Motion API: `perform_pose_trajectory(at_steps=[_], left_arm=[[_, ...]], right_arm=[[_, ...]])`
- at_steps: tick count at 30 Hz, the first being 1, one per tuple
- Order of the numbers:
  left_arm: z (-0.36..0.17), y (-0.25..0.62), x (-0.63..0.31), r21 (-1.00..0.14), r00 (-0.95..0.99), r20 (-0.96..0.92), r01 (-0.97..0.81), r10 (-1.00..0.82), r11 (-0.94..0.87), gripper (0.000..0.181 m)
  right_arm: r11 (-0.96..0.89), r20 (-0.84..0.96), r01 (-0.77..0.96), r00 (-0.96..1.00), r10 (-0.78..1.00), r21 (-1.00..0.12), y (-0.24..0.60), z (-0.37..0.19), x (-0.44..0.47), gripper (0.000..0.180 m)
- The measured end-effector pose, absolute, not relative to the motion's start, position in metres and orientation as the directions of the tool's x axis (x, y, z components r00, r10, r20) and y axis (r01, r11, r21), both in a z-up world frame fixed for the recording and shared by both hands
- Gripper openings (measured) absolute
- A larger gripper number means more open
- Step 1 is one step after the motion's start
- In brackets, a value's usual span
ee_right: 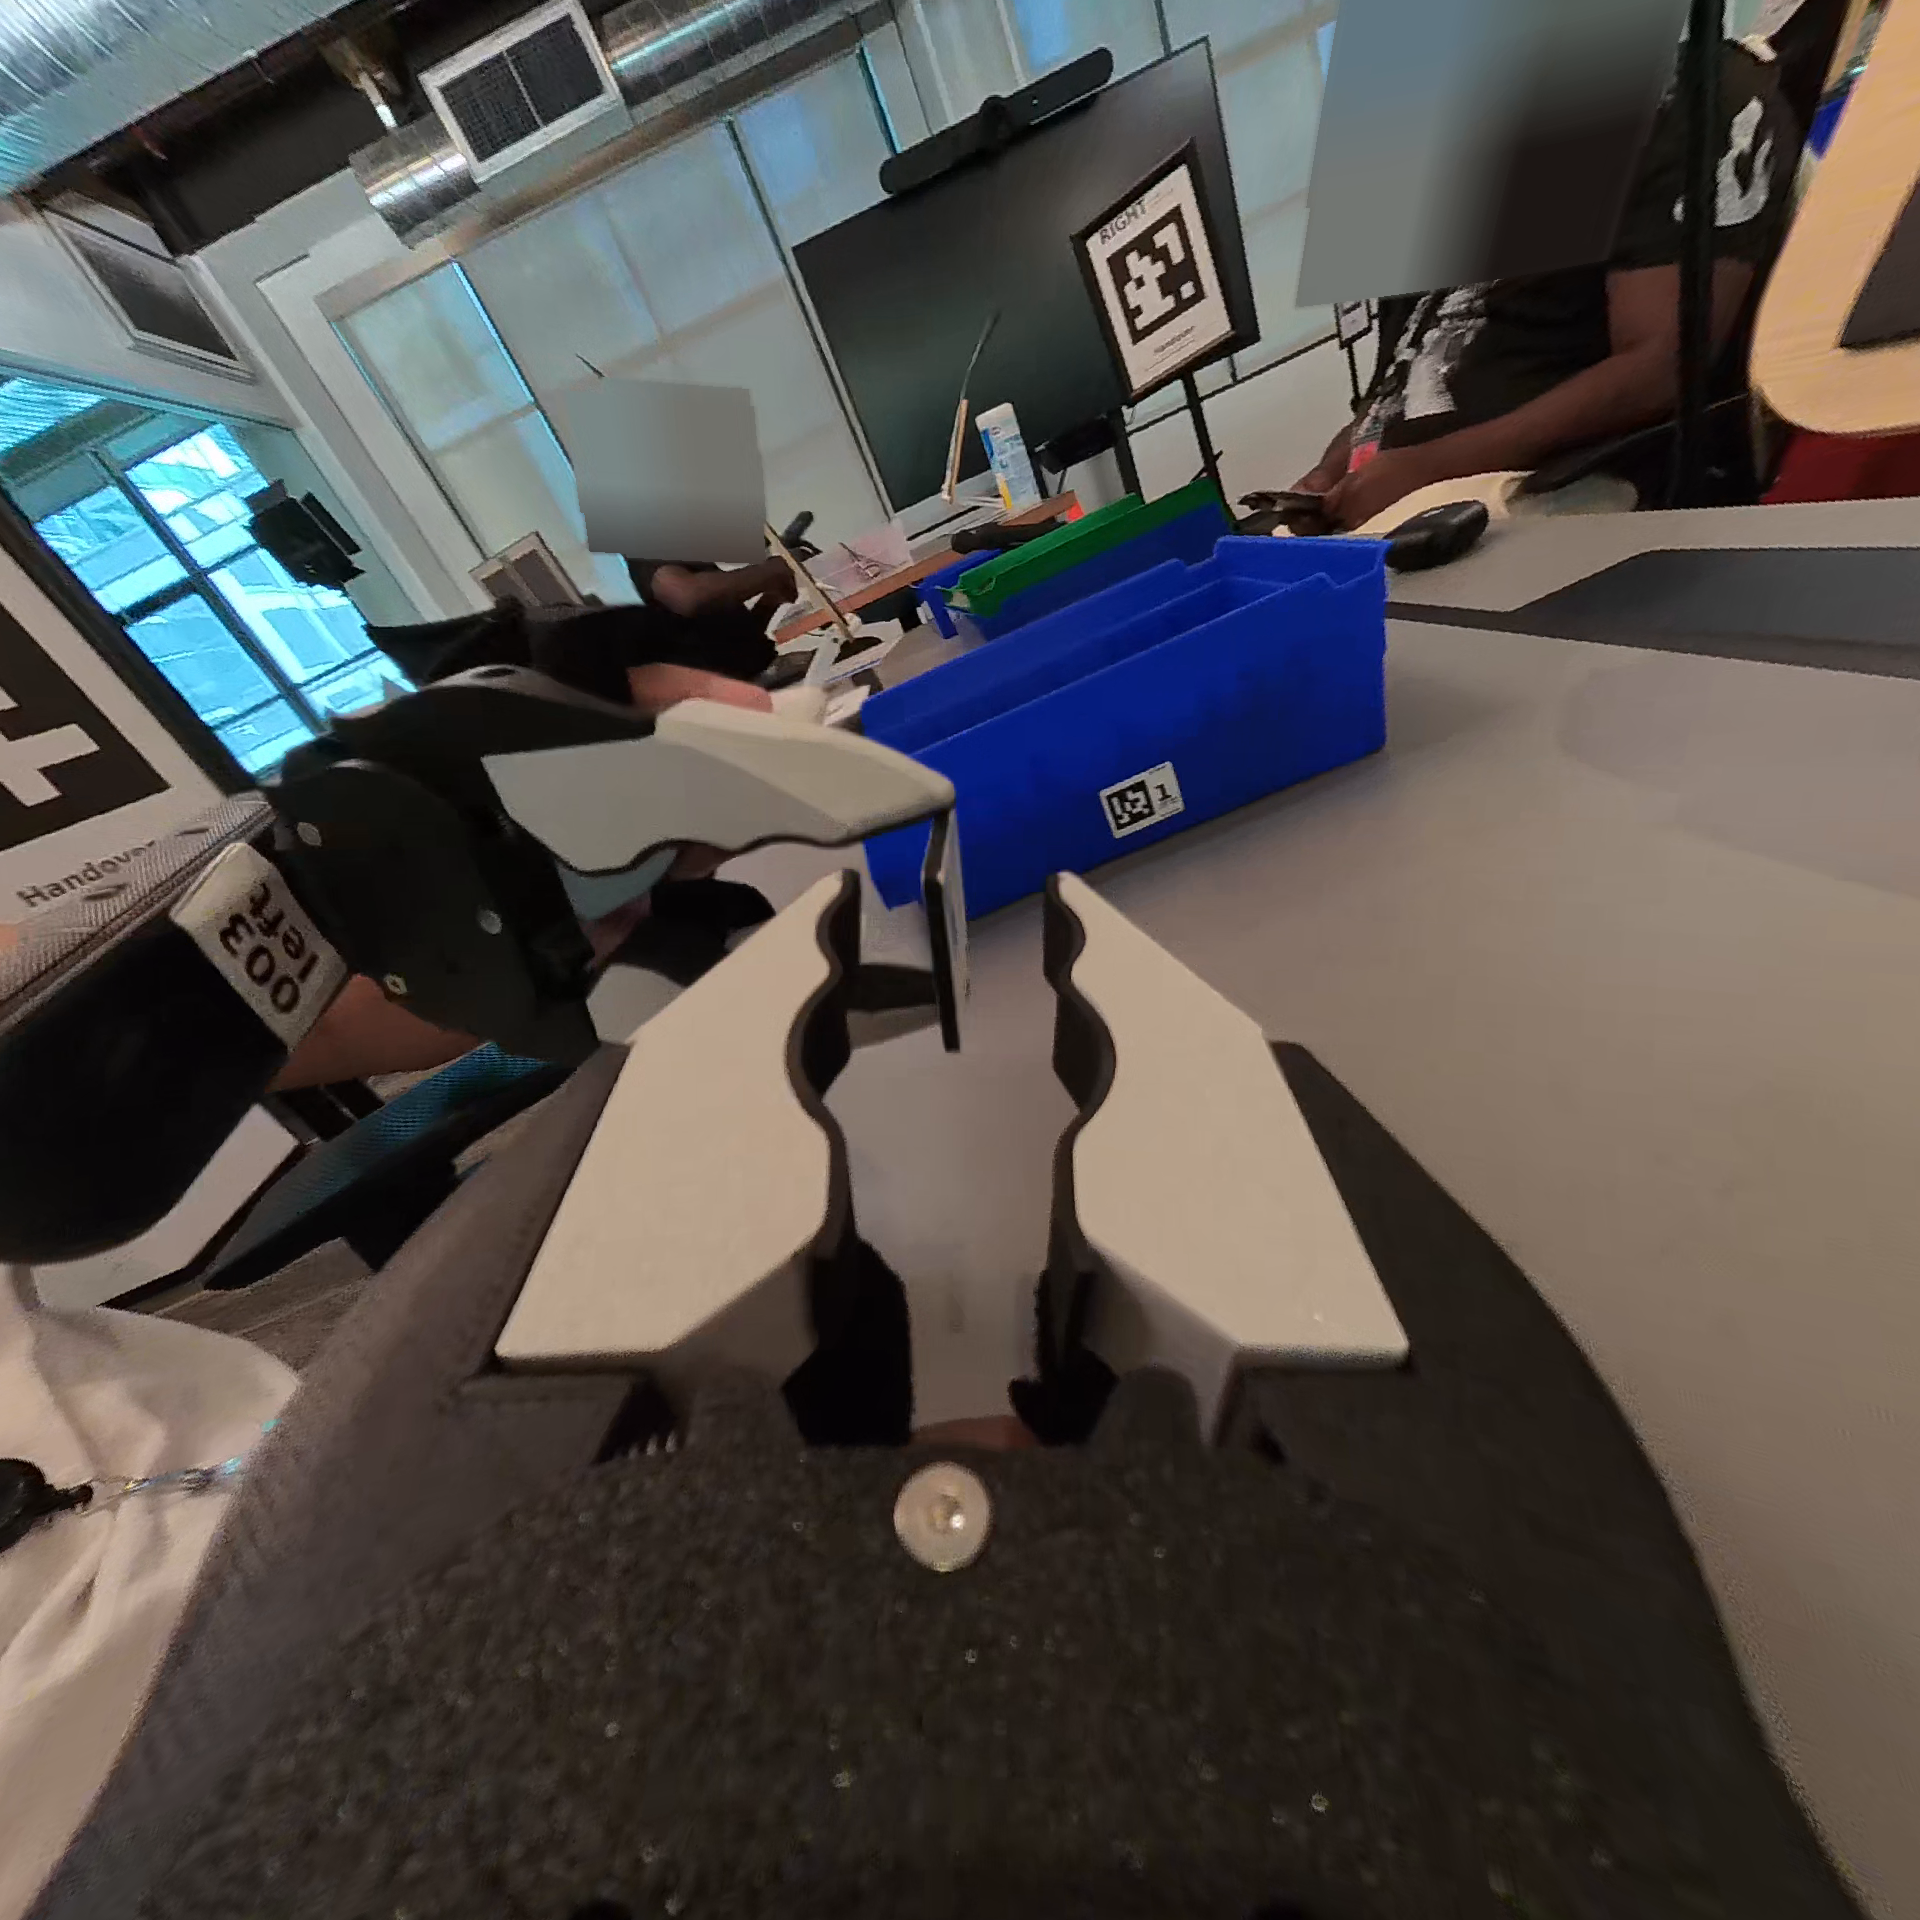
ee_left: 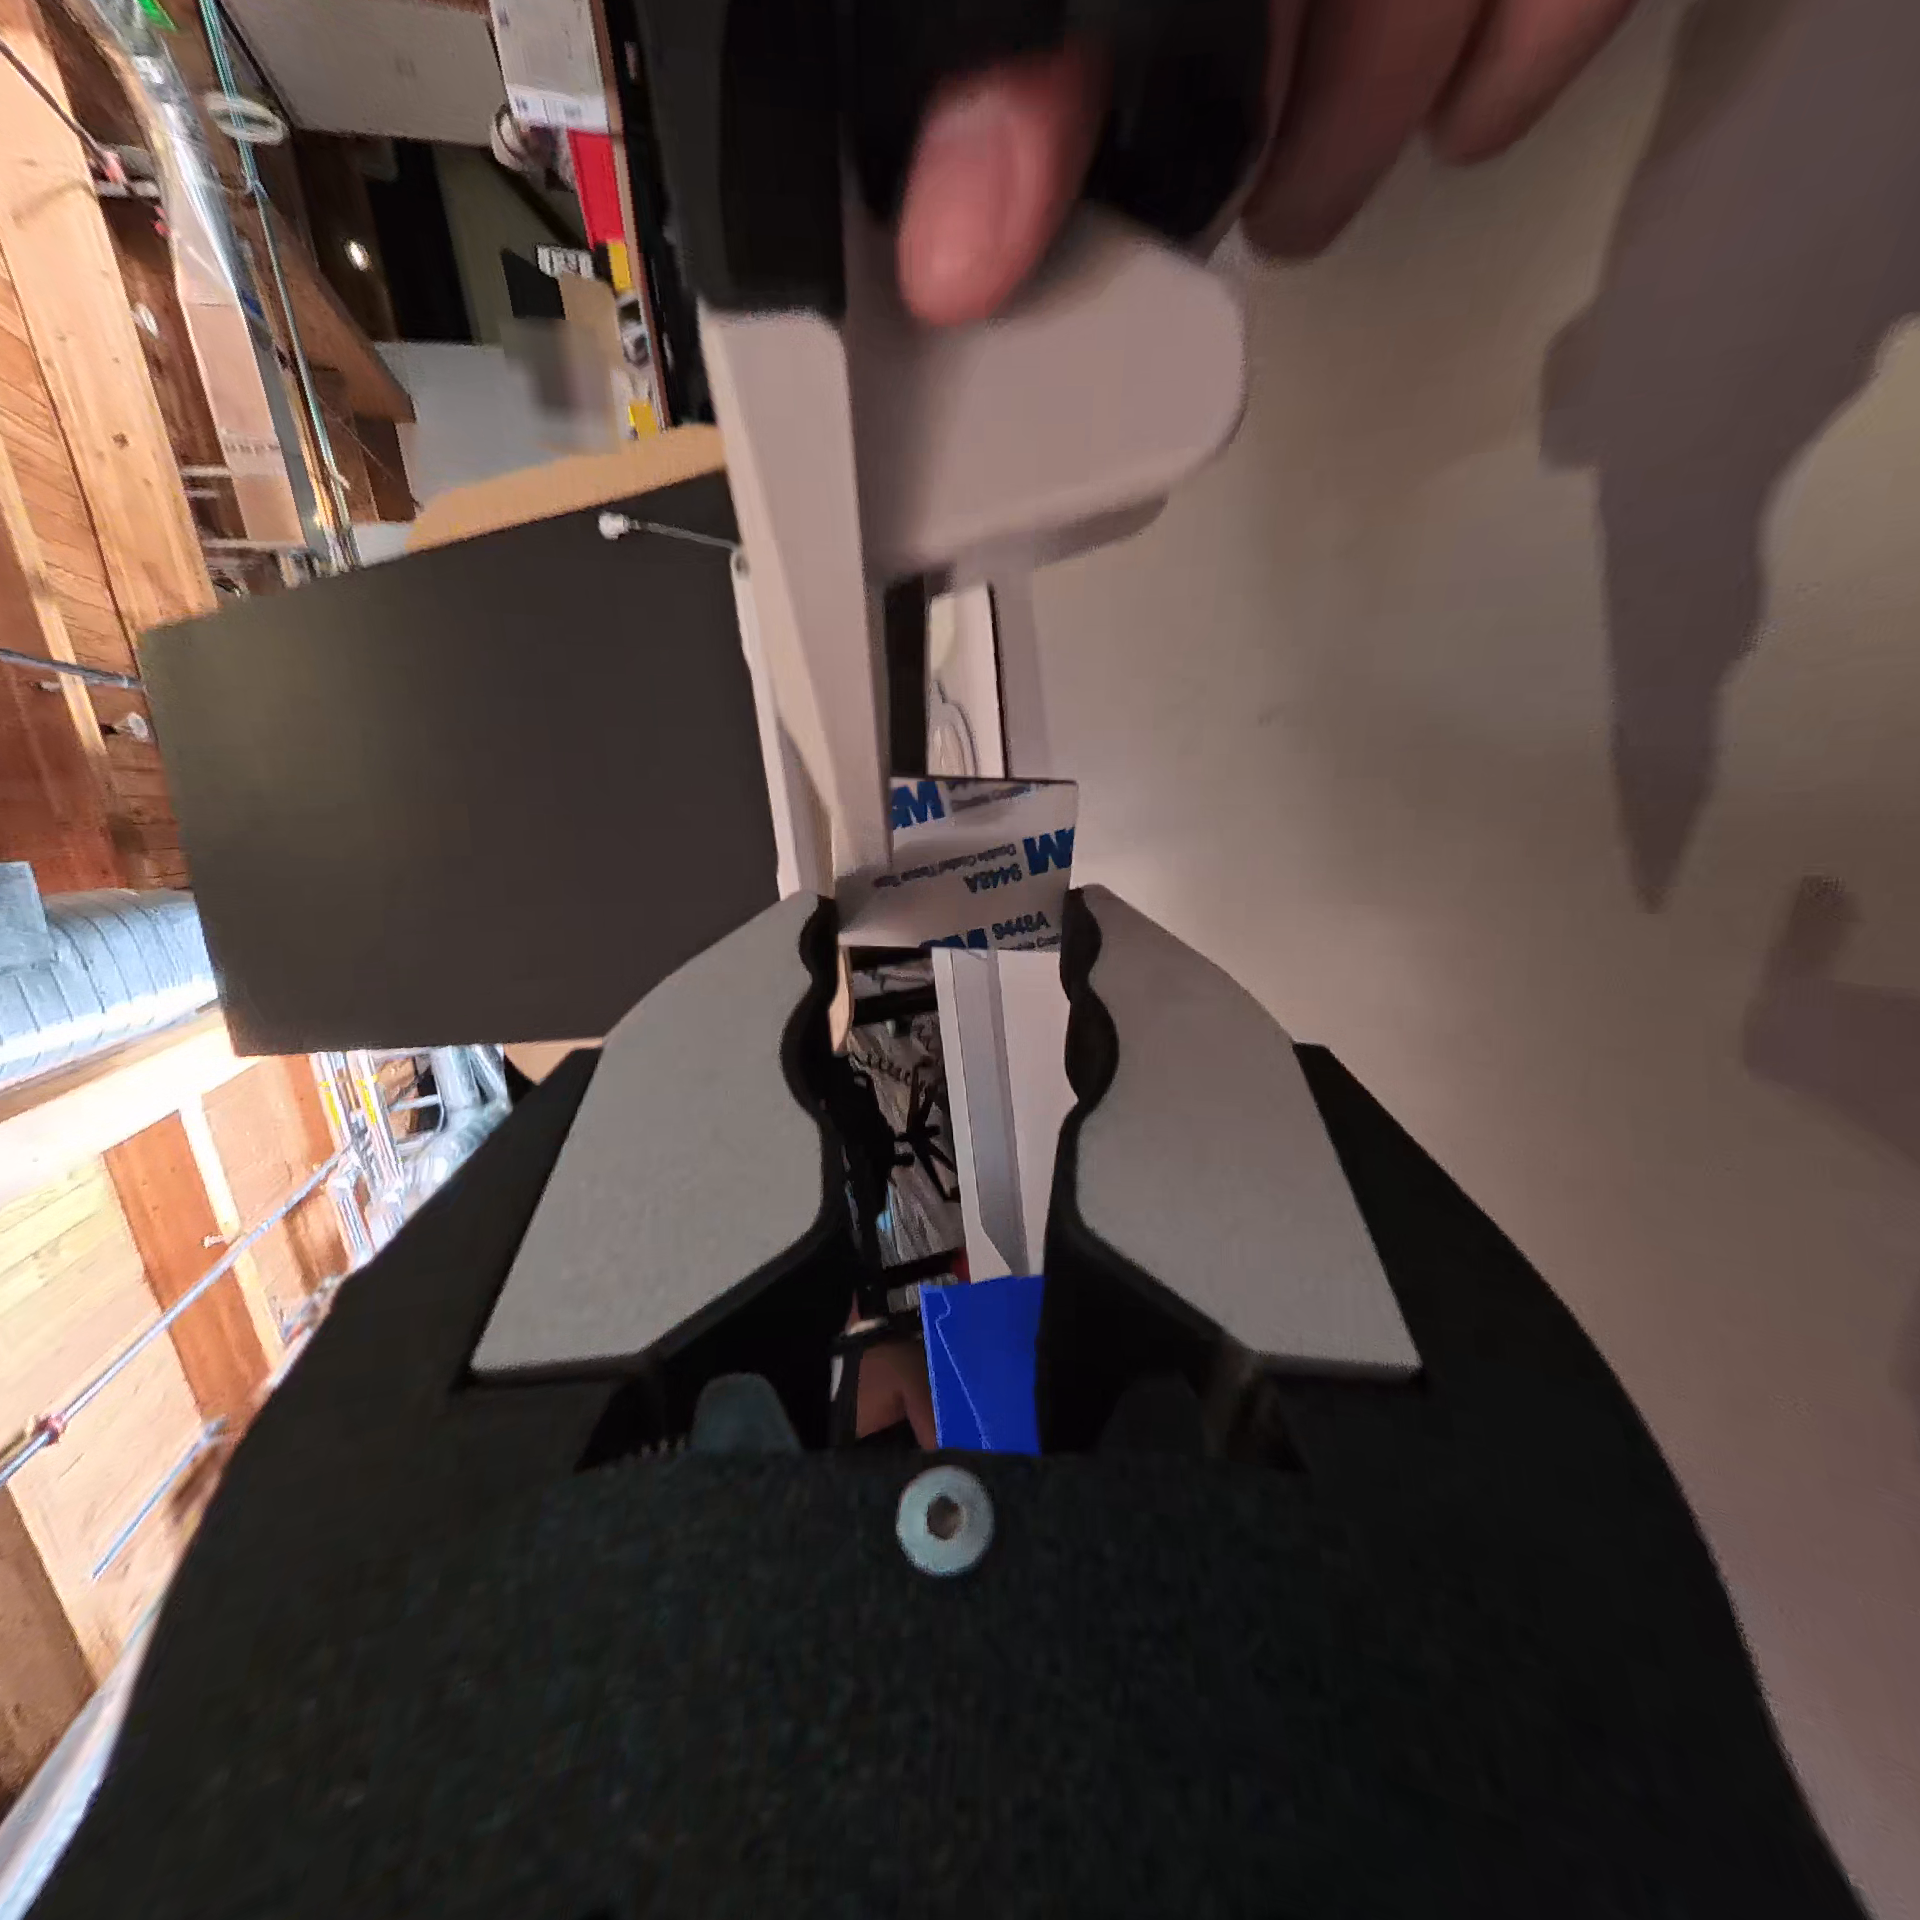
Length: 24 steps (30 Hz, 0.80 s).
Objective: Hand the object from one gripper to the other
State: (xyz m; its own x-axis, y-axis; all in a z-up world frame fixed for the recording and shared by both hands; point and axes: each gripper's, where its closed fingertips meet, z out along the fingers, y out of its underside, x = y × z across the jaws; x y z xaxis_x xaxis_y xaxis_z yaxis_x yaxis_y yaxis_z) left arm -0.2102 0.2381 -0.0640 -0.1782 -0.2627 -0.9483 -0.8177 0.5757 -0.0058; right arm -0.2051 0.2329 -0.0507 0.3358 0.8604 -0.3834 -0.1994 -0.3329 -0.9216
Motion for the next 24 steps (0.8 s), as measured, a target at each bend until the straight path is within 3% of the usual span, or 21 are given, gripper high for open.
perform_pose_trajectory(at_steps=[3, 8, 11, 14, 17, 19, 22, 24], left_arm=[[-0.064, 0.235, -0.209, -0.009, -0.173, -0.95, -0.818, -0.26, 0.575, 0.041], [-0.07, 0.23, -0.213, -0.154, -0.088, -0.919, -0.816, -0.384, 0.557, 0.044], [-0.085, 0.216, -0.217, -0.422, 0.066, -0.781, -0.789, -0.621, 0.446, 0.044], [-0.099, 0.203, -0.221, -0.764, 0.285, -0.435, -0.618, -0.854, 0.183, 0.028], [-0.104, 0.213, -0.234, -0.893, 0.371, -0.221, -0.45, -0.902, 0.034, 0.029], [-0.102, 0.216, -0.235, -0.92, 0.328, -0.184, -0.389, -0.927, 0.045, 0.036], [-0.107, 0.198, -0.229, -0.932, 0.178, -0.04, -0.361, -0.983, -0.027, 0.035], [-0.101, 0.189, -0.223, -0.949, 0.128, 0.09, -0.292, -0.988, -0.124, 0.037]], right_arm=[[-0.316, -0.36, -0.18, 0.336, 0.87, -0.931, 0.23, -0.051, -0.209, 0.005], [-0.263, -0.292, -0.126, 0.397, 0.87, -0.956, 0.233, -0.056, -0.21, 0.003], [-0.189, -0.185, -0.042, 0.492, 0.851, -0.981, 0.24, -0.065, -0.204, 0.003], [-0.054, 0.0, 0.073, 0.594, 0.804, -0.996, 0.248, -0.067, -0.19, 0.003], [0.088, 0.236, 0.26, 0.616, 0.751, -0.961, 0.249, -0.076, -0.185, 0.003], [0.018, 0.071, 0.104, 0.528, 0.847, -0.994, 0.234, -0.069, -0.197, 0.003], [-0.293, -0.327, -0.157, 0.272, 0.905, -0.943, 0.216, -0.05, -0.207, 0.003], [-0.327, -0.37, -0.216, 0.207, 0.906, -0.92, 0.212, -0.044, -0.209, 0.003]])
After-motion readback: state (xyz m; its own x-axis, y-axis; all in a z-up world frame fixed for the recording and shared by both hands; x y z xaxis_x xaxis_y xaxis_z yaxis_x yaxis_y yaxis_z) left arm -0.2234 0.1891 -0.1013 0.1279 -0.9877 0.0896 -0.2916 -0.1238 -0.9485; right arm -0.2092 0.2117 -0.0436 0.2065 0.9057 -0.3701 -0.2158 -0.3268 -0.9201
